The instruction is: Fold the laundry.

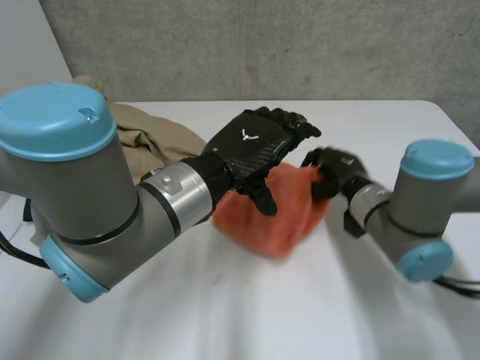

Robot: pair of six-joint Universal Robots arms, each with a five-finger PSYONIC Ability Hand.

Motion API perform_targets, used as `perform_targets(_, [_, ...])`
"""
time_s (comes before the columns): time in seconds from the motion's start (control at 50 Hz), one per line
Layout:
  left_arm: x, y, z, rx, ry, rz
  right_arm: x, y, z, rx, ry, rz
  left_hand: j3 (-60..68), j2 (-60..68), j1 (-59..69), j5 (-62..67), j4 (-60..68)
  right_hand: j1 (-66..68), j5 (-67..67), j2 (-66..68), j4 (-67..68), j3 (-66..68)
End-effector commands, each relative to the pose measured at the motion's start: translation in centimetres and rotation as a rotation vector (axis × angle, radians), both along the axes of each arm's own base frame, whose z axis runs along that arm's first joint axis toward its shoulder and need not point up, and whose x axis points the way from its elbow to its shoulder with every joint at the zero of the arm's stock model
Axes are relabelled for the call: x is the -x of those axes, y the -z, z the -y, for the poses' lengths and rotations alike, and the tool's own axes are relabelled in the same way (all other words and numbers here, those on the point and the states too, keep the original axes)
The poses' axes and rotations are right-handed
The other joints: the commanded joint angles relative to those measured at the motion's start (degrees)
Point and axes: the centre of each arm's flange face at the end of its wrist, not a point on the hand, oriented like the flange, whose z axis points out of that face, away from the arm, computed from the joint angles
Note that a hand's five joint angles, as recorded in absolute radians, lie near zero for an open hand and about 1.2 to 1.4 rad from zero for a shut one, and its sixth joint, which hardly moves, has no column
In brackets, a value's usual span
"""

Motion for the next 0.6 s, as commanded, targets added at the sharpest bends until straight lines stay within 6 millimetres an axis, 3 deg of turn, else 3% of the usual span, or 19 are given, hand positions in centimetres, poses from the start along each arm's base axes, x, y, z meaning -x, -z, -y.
perform_targets(0.02, [0.1, -1.0, 0.3, 0.023, -0.005, -0.021, 3.8, 0.5, 8.1, 0.09, 0.174, 0.02, -0.1, 0.2, 0.2, -0.8, 0.2, 37.6, 12.3, 27.0, 11.5, 28.2])
perform_targets(0.06, [0.1, -1.1, 0.3, 0.025, -0.006, -0.023, 5.4, 0.9, 10.3, 0.11, 0.253, 0.016, -0.1, 0.2, 0.2, -0.8, 0.2, 37.6, 12.3, 27.0, 11.5, 28.2])
perform_targets(0.12, [0.2, -1.1, 0.3, 0.025, -0.005, -0.023, 6.4, 1.0, 12.1, 0.139, 0.307, 0.021, -0.1, 0.2, 0.2, -0.8, 0.2, 37.6, 12.3, 27.0, 11.5, 28.2])
perform_targets(0.22, [0.3, -1.0, 0.2, 0.023, 0.0, -0.023, 10.1, 1.4, 16.0, 0.177, 0.417, 0.03, 0.1, 0.3, 0.4, -0.6, 0.4, 37.6, 12.3, 27.0, 11.5, 28.2])
perform_targets(0.34, [0.4, -0.8, 0.0, 0.016, 0.003, -0.019, 10.1, 2.4, 15.8, 0.114, 0.36, 0.019, 0.1, 0.3, 0.4, -0.6, 0.4, 37.6, 12.3, 27.0, 11.5, 28.2])
perform_targets(0.44, [0.5, -0.7, -0.1, 0.017, 0.009, -0.018, 11.3, 2.6, 15.9, 0.091, 0.324, 0.003, 0.1, 0.3, 0.4, -0.6, 0.4, 37.0, 11.7, 26.4, 10.9, 27.6])
perform_targets(0.48, [0.5, -0.7, -0.1, 0.017, 0.009, -0.018, 11.4, 2.6, 15.8, 0.086, 0.303, -0.012, 0.1, 0.3, 0.4, -0.6, 0.4, 13.4, -11.9, 2.8, -12.7, 4.0])
perform_targets(0.52, [0.6, -0.6, -0.1, 0.016, 0.01, -0.017, 11.6, 2.8, 15.6, 0.072, 0.263, -0.046, 0.1, 0.3, 0.4, -0.6, 0.4, -1.1, -26.4, -11.7, -27.2, -10.5])
perform_targets(0.6, [0.6, -0.5, -0.1, 0.012, 0.009, -0.016, 12.8, 3.8, 15.4, 0.042, 0.209, -0.128, 0.1, 0.3, 0.4, -0.6, 0.4, -6.6, -31.8, -17.1, -32.6, -15.9])
